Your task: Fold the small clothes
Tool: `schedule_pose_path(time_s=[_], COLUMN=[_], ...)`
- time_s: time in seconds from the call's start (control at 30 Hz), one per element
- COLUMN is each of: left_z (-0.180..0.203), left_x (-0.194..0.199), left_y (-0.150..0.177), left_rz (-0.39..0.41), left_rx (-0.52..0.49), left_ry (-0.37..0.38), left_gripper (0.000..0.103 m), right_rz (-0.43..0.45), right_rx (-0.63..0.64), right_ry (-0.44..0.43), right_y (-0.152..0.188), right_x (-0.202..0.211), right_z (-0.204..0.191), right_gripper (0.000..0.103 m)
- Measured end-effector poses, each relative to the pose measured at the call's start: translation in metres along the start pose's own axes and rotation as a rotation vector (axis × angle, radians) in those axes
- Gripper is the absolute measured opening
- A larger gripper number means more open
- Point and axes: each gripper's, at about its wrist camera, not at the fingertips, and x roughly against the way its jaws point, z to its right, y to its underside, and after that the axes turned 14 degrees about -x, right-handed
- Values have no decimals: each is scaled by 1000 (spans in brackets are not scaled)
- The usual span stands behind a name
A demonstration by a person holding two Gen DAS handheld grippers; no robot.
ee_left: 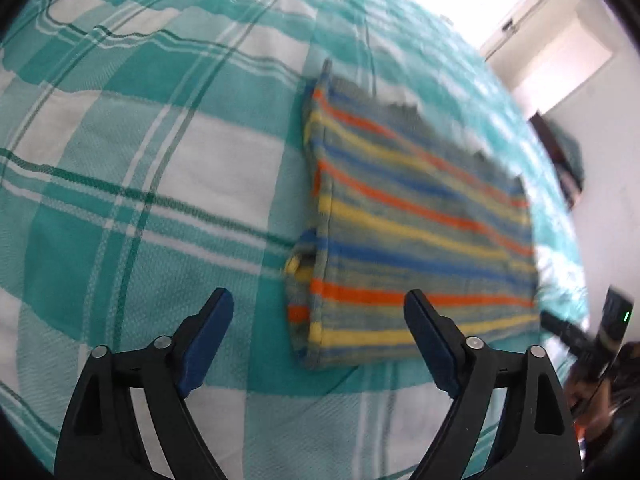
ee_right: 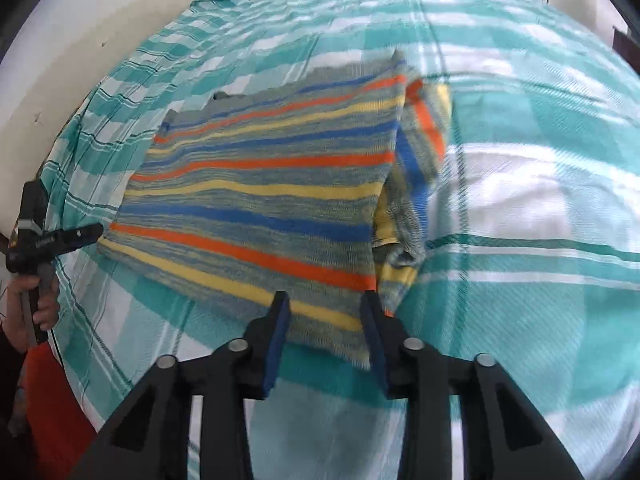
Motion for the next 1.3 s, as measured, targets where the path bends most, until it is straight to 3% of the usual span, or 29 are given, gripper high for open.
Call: schedule_pose_path(time_s=[0.1, 0.17, 0.27, 0.3, 0.37, 0.4, 0.43, 0.53, 0.6, 0.67, 0.8, 0.93, 0.97, 1.0, 1.07, 1.17, 1.3], left_z=[-12, -14, -7, -4, 1, 4, 7, 13, 22, 36, 42, 42, 42, 42, 42, 51, 91], left_x=[-18, -30, -23, -22, -24, -26, -28, -19, -13, -9, -8, -8, -8, -7, -4, 7, 23], left_y=[-9, -4, 7, 10, 17, 20, 24, 34, 37, 37, 32, 33, 34, 34, 36, 33, 24], left_rz=[-29, -55, -5, 7, 28, 35, 50, 137, 182, 218, 236, 239, 239, 239, 241, 265, 304], left_rx=[66, 92, 88, 96, 95, 86, 79, 62, 8, -52, -69, -61, -63, -66, -70, -83, -141], left_ry=[15, 0, -17, 7, 39, 40, 35, 17, 2, 1, 34, 50, 48, 44, 37, 46, 97], left_gripper=[91, 85, 77, 67, 43, 22, 8, 5, 5, 5, 5, 5, 5, 5, 5, 4, 4], right_rz=[-10, -40, -113, -138, -152, -162, -169, -187, -210, -269, -382, -404, -402, -396, -358, -306, -259], right_rx=[-6, 4, 52, 69, 92, 107, 126, 150, 129, 116, 186, 315, 339, 358, 368, 290, 208], right_ry=[-52, -87, -147, -155, -181, -192, -178, -89, -24, 45, 150, 332, 373, 407, 395, 273, 144], right_y=[-5, -17, -40, -50, -69, -79, -88, -120, -141, -154, -149, -131, -128, -125, -127, -149, -178], right_x=[11, 15, 14, 8, -10, -25, -41, -101, -140, -177, -226, -263, -268, -271, -260, -217, -151], right_z=[-18, -42, -101, -127, -175, -197, -217, -269, -290, -309, -340, -365, -366, -366, -363, -341, -283], right_gripper=[45, 45, 51, 61, 64, 64, 64, 63, 56, 56, 56, 54, 47, 27, 8, 8, 8])
